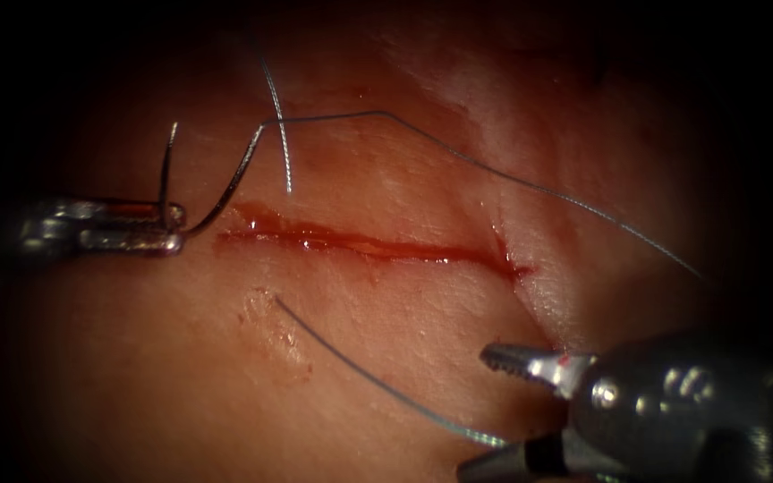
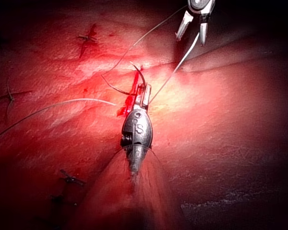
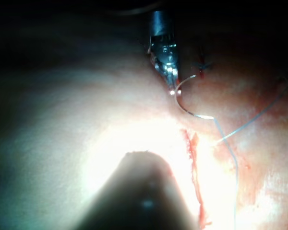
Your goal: Wound Closure
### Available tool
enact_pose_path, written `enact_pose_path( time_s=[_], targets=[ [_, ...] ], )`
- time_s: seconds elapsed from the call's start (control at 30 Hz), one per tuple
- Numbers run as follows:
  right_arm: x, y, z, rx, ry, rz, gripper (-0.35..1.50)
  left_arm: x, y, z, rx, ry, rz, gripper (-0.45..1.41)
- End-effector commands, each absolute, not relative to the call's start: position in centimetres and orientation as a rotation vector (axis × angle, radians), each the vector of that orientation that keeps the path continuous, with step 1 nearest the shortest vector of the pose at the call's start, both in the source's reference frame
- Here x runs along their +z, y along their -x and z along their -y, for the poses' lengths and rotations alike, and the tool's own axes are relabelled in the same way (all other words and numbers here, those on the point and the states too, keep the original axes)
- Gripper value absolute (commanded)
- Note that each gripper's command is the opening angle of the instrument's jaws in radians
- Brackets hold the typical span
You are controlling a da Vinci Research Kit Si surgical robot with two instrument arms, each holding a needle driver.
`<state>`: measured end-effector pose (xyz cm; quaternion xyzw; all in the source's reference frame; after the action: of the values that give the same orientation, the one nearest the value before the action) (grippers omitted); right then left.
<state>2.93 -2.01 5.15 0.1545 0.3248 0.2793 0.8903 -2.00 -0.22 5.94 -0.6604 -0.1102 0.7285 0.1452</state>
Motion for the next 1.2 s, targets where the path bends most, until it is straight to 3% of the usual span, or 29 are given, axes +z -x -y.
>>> enact_pose_path(
  time_s=[0.03,0.2,0.23,0.37,0.73,0.77,0.9,0.93,0.97,1.2],
  targets=[
    [5.2,-3.10,2.0,0.588,-0.315,-0.675,1.29,6.0,2.04,0.2,2.097,1.904,0.318,-0.45],
    [5.4,-3.46,1.8,0.752,-0.344,-0.652,1.24,6.0,2.04,0.2,2.097,1.904,0.318,-0.45],
    [5.5,-3.72,1.8,0.753,-0.338,-0.599,1.19,6.0,2.04,0.2,2.097,1.904,0.319,-0.45],
    [5.9,-4.05,1.8,0.709,-0.394,-0.516,1.13,6.0,2.02,0.2,2.103,1.901,0.323,-0.45],
    [6.6,-4.12,2.3,0.610,-0.458,-0.410,1.06,6.0,2.02,0.2,2.106,1.899,0.325,-0.45],
    [6.6,-4.10,2.4,0.577,-0.466,-0.362,0.99,6.0,2.02,0.2,2.106,1.899,0.326,-0.45],
    [6.5,-4.03,2.4,0.572,-0.475,-0.346,0.42,6.0,2.02,0.2,2.106,1.899,0.326,-0.45],
    [6.5,-4.00,2.4,0.567,-0.478,-0.331,0.10,6.0,2.02,0.2,2.106,1.899,0.326,-0.45],
    [6.5,-3.95,2.4,0.523,-0.478,-0.320,-0.35,6.0,2.02,0.2,2.106,1.899,0.326,-0.45],
    [6.3,-3.75,2.6,0.495,-0.463,-0.347,-0.35,6.0,2.02,0.3,2.107,1.899,0.325,-0.45]
  ],
)
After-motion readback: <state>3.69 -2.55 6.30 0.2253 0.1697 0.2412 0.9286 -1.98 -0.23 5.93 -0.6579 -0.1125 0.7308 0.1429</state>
